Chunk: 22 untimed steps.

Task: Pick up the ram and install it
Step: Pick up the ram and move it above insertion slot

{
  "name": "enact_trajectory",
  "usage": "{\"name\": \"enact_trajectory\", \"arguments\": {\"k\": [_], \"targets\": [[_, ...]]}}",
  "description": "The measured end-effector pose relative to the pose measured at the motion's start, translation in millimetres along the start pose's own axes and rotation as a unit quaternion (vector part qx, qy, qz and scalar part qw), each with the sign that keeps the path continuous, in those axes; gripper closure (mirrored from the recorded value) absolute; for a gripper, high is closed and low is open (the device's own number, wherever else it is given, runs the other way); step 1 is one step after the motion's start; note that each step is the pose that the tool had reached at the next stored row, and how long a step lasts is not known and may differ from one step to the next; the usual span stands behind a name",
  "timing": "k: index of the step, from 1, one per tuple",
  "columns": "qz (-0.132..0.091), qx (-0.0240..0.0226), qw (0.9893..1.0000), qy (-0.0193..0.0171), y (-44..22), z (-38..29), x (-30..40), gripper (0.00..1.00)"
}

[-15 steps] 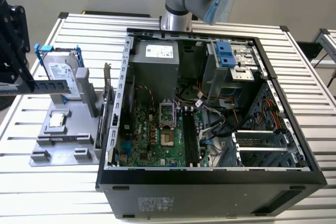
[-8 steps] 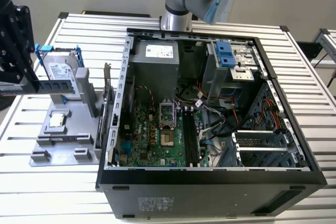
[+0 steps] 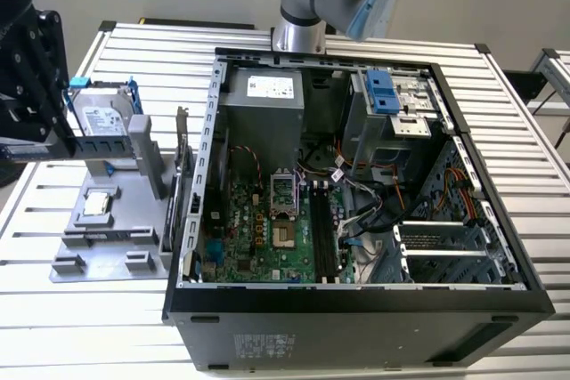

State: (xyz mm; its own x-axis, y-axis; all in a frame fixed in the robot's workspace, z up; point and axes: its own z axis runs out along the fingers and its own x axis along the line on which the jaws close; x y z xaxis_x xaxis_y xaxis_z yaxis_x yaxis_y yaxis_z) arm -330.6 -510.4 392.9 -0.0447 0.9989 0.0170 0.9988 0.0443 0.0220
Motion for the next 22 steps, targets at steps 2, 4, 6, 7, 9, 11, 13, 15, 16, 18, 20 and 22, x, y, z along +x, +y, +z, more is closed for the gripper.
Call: {"name": "enact_trajectory", "arguments": {"k": [2,4,6,7,9,11,13,15,16,18,20,22], "targets": [[0.0,0.0001,1.0,-0.0001,2.6,-0.1,-0.1,1.0],[0.0,0.0001,1.0,-0.0001,5.0,0.0,-0.2,1.0],[0.0,0.0,1.0,0.0,7.4,0.2,-0.3,1.0],[0.0,0.0,1.0,0.0,8.7,0.1,-0.4,1.0],[0.0,0.0,1.0,0.0,11.1,0.2,-0.5,1.0],[0.0,0.0,1.0,0.0,13.4,0.3,-0.6,1.0],[0.0,0.0,1.0,-0.0001,15.8,0.3,-0.7,1.0],[0.0,0.0,1.0,0.0,18.2,0.4,-0.8,1.0],[0.0,0.0,1.0,0.0,19.6,0.4,-0.9,1.0],[0.0,0.0,1.0,0.0,22.2,0.4,-1.0,1.0],[0.0,0.0,1.0,0.0,24.8,0.5,-1.1,1.0],[0.0,0.0,1.0,0.0,27.2,0.6,-1.2,1.0]]}}
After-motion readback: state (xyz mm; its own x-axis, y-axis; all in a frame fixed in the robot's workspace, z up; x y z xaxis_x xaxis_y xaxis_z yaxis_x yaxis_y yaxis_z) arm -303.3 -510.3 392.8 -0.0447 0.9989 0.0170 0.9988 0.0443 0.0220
